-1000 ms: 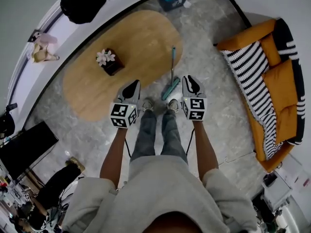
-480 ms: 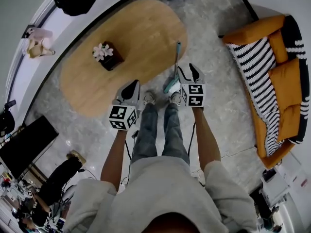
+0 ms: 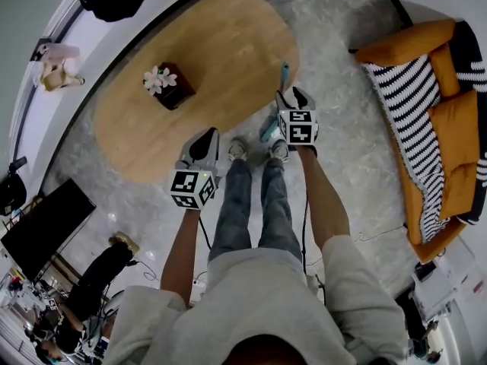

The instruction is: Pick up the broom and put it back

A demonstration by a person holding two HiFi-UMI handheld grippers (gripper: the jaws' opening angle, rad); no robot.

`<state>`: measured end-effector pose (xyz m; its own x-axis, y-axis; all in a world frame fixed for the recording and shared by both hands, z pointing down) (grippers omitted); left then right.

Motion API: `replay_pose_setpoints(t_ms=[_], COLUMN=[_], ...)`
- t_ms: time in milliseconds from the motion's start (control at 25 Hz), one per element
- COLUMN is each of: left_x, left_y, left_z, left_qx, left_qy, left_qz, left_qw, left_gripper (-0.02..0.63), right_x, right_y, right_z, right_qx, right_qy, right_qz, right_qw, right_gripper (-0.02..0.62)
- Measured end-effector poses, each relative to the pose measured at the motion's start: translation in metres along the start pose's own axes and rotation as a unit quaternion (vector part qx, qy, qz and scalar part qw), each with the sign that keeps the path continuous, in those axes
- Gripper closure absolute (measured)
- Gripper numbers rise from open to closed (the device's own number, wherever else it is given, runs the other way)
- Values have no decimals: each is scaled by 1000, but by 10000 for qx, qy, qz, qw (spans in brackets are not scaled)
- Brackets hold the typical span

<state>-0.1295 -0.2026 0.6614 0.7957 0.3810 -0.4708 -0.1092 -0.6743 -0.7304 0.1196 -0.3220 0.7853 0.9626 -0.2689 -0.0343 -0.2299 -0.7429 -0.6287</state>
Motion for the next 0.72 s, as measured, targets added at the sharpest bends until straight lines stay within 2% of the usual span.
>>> replay_pose_setpoints(t_ms=[280, 520, 720], left_x=[-6, -6, -3], left_y=[-8, -8, -10], left_z=[9, 16, 18], left_qx=[7, 9, -3], left_qy=[113, 162, 149], left_qz=[135, 124, 94], left_qw=[9998, 9998, 9998], left_gripper=[603, 603, 603], right_x=[-7, -7, -5], right_y=[10, 12, 5], right_z=[-20, -19, -9], right_qx=[-42, 15, 110], right_qy=[68, -11, -17], right_qz=[72, 145, 208], right_qw=[9999, 9999, 9997], right_gripper=[417, 502, 505])
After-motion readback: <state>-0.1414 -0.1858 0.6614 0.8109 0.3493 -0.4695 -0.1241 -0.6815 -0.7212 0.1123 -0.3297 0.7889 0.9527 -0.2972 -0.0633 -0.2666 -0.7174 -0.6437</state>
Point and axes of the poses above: the fingertips, and each gripper's own axes: z backward along the fingers, x to its right, y out of its top, the point moved 8 cm from there along z, backward along the fingers, and after that the axes turned 13 degrees about -y, right-handed, at the moved point
